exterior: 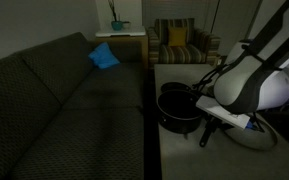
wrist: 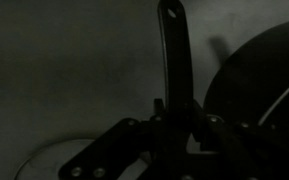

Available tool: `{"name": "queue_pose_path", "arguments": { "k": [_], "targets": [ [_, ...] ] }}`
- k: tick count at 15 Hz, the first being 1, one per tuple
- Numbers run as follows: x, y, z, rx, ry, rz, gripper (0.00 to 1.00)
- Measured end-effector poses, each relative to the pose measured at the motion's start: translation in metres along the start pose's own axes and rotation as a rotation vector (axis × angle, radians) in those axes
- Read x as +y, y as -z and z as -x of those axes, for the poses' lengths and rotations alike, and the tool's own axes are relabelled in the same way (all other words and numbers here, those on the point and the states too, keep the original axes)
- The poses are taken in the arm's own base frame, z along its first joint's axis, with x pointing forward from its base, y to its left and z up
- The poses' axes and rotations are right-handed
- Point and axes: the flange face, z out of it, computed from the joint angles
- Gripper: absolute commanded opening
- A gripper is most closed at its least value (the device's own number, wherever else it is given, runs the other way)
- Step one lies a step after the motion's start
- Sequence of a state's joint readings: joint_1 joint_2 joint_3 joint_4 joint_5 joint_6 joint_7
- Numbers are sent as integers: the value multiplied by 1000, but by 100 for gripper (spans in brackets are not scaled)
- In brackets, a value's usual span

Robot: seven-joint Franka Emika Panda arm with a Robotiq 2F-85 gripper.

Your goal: Move the dishing spoon from the pot to the table, to the pot, then to the table

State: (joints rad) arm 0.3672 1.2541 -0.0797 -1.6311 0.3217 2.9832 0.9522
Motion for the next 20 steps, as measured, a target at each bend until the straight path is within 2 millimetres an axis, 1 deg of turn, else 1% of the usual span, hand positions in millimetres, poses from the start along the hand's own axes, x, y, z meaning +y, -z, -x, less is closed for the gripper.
{"name": "queue_pose_path", "arguments": {
  "k": [3, 6, 9, 11, 13, 15, 16, 18, 20],
  "targets": [
    [-9, 32, -1, 32, 47, -44, 7],
    [-26, 65, 1, 56, 137, -110, 7],
    [-51, 90, 15, 41, 248, -201, 7],
    [-68, 103, 25, 3, 322, -270, 7],
    [-83, 114, 31, -50, 384, -346, 7],
    [-93, 121, 28, -108, 422, -410, 7],
    [-94, 121, 25, -136, 433, -430, 7],
    [-93, 113, 15, -173, 439, -438, 7],
    [-85, 99, 7, -178, 428, -409, 7]
  ]
}}
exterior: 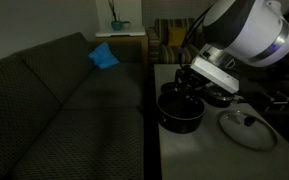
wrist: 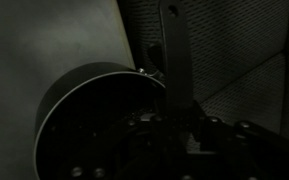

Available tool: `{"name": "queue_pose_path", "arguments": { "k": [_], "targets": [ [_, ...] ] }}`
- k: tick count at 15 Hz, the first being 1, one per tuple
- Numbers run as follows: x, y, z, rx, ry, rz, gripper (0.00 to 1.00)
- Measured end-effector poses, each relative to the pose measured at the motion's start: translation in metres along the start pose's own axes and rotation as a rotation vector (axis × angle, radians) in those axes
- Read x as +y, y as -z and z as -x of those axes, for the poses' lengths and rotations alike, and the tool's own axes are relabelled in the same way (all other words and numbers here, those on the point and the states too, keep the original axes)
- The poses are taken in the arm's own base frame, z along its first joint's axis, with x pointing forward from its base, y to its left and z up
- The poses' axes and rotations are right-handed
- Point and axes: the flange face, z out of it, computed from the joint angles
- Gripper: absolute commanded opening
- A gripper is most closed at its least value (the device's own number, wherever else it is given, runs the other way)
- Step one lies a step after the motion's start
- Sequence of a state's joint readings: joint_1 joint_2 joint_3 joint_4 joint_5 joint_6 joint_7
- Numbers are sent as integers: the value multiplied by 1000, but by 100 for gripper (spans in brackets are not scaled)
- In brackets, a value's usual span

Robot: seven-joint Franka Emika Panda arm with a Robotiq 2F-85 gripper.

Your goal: Move the dishing spoon from the pot to the table, to the pot, then to the table

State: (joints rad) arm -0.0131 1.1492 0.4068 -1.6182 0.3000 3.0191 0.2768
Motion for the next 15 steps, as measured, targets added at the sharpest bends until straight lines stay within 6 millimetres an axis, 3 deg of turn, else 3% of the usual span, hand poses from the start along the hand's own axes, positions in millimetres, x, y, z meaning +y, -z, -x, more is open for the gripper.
{"name": "queue_pose_path", "arguments": {
  "k": [3, 15],
  "targets": [
    [16, -19, -1, -43, -9, 31, 7],
    [36, -79, -18, -359, -26, -75, 7]
  ]
}}
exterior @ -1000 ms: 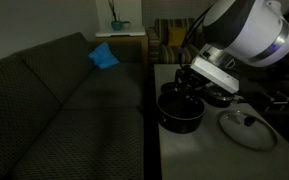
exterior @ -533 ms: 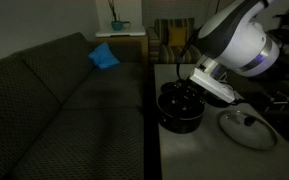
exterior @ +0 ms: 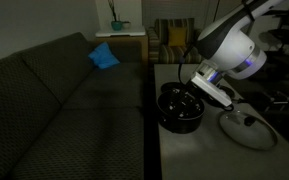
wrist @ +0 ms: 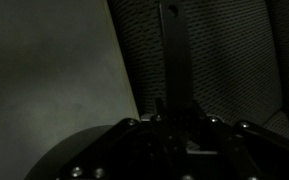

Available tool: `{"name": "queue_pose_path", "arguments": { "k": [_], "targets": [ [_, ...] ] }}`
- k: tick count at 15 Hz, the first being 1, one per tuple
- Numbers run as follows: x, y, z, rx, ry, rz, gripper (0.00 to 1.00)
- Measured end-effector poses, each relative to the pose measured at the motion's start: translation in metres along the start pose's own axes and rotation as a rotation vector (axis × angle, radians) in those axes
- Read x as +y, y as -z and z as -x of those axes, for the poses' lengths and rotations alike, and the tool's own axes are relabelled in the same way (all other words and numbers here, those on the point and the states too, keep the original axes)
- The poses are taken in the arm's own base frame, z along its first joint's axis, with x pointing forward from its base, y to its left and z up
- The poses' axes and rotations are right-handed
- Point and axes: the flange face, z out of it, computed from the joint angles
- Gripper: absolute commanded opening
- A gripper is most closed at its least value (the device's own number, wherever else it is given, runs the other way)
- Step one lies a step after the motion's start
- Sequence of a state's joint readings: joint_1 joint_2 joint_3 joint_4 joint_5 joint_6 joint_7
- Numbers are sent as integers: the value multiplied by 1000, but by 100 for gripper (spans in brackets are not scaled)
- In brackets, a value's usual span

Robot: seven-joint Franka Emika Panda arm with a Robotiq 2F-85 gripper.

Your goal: Move the dishing spoon from the pot to the table, to the pot, then to the table

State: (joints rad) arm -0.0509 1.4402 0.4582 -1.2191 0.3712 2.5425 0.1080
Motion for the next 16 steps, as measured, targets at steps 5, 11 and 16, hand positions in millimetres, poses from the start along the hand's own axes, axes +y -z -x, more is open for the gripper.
{"name": "queue_pose_path", "arguments": {
  "k": [5, 11, 16],
  "targets": [
    [12, -6, -9, 12, -59, 6, 7],
    [18, -3, -14, 33, -140, -9, 73],
    [10, -3, -15, 94, -190, -16, 100]
  ]
}}
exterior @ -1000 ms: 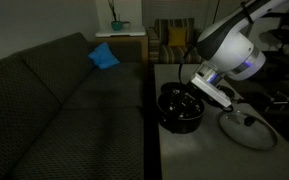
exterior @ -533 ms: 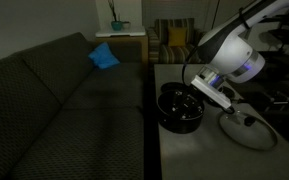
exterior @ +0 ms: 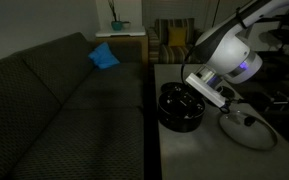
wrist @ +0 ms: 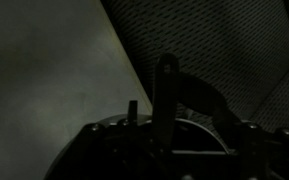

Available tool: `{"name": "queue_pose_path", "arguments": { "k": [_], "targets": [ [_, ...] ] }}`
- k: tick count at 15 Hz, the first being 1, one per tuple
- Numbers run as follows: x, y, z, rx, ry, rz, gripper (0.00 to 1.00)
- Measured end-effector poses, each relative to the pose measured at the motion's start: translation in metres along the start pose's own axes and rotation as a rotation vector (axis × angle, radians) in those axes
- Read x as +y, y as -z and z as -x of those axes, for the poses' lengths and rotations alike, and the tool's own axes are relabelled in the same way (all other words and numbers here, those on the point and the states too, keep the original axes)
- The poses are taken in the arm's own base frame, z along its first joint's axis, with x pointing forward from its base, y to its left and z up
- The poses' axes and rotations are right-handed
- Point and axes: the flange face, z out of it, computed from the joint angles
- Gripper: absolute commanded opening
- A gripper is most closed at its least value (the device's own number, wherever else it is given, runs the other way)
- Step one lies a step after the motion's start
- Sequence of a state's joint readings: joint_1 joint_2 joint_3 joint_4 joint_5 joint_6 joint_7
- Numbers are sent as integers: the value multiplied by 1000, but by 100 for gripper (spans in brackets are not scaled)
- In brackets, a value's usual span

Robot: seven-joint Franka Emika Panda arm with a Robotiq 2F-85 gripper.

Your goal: Move the dishing spoon from the pot to the table, to the pot, then to the table

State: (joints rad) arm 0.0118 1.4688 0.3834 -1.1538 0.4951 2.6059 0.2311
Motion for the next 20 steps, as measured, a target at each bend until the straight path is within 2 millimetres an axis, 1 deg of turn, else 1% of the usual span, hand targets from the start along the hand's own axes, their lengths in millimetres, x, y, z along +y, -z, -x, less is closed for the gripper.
{"name": "queue_pose_path", "arguments": {
  "k": [4, 7, 16, 20],
  "targets": [
    [-3, 1, 4, 85, -34, 7, 100],
    [-5, 4, 13, 139, -45, 50, 100],
    [-20, 15, 61, 190, -49, 193, 100],
    [-24, 18, 76, 222, -26, 266, 100]
  ]
}}
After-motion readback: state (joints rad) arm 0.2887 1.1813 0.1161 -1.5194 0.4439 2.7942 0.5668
